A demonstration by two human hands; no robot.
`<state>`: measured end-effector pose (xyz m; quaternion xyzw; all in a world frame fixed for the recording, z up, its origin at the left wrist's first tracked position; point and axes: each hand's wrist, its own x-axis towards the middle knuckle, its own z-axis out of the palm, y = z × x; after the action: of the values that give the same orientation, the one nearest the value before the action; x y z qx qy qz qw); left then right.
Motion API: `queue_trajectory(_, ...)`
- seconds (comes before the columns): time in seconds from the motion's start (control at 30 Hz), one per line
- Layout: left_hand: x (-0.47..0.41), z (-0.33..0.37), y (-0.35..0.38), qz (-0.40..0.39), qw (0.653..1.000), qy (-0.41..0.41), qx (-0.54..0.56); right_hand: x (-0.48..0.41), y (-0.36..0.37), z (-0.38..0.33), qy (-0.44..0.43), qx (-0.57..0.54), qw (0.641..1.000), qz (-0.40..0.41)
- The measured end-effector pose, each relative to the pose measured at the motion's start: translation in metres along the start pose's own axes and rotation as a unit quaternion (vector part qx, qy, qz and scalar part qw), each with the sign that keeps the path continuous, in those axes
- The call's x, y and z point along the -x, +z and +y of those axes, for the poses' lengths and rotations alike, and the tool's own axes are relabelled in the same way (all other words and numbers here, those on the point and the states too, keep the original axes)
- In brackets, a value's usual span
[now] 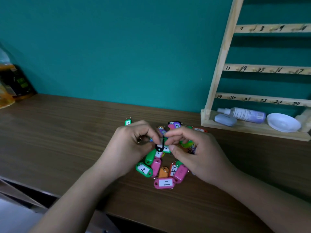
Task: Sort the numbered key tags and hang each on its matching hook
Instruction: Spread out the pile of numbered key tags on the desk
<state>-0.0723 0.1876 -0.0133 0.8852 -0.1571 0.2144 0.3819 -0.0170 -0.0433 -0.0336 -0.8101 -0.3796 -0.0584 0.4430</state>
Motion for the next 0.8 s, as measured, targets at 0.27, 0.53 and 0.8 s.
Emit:
queue_trajectory(0.27, 0.003, -0.007, 0.008, -0.027, 0.994, -0.078, 0.066, 0.0, 0.003, 0.007, 0.021, 0.012, 1.0, 0.016)
queue_trajectory(0.53, 0.0, -0.002, 0.019, -0.027, 0.989, -0.078, 0.121, -0.005, 0.006, 0.015, 0.057, -0.021, 0.997, 0.039)
queue_trajectory(0.8, -0.006, -0.026, 0.007, 0.111, 0.981, -0.152, -0.039, -0.009, -0.005, 0.022, 0.067, -0.009, 0.994, 0.087)
